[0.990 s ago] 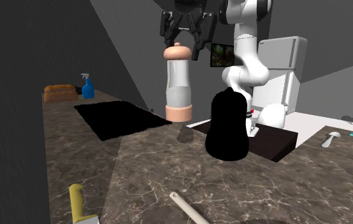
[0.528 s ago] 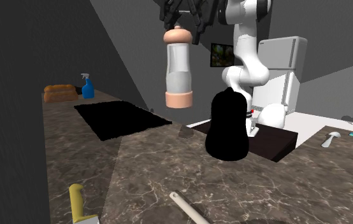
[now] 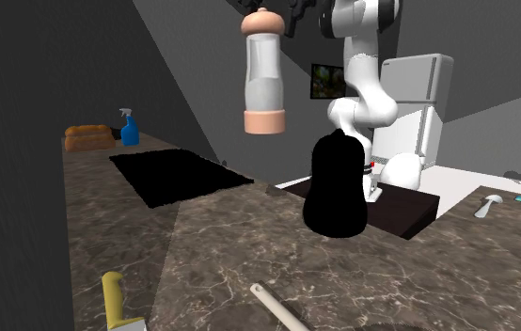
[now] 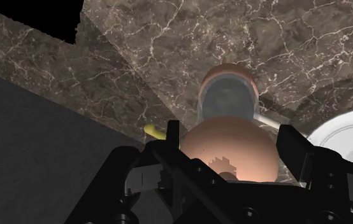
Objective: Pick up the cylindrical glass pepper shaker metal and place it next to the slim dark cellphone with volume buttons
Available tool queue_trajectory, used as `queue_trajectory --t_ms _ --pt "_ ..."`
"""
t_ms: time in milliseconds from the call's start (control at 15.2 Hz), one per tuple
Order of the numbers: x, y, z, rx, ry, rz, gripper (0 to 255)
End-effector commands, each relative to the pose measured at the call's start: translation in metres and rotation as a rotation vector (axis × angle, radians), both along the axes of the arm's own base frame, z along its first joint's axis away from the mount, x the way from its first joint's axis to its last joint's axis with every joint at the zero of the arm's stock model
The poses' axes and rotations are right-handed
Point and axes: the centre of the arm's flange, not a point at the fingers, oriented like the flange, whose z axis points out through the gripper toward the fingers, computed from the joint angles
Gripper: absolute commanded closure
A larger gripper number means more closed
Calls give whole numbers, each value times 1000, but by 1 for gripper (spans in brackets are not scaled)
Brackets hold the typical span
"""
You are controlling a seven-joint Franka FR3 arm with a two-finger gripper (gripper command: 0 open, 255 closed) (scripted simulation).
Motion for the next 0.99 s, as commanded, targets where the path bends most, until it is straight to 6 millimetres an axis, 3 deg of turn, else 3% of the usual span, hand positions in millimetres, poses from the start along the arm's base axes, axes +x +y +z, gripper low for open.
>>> queue_trajectory --t_ms 0,924 --pt "1 0 8 0 0 0 255" --pt "-146 113 8 0 0 0 255"
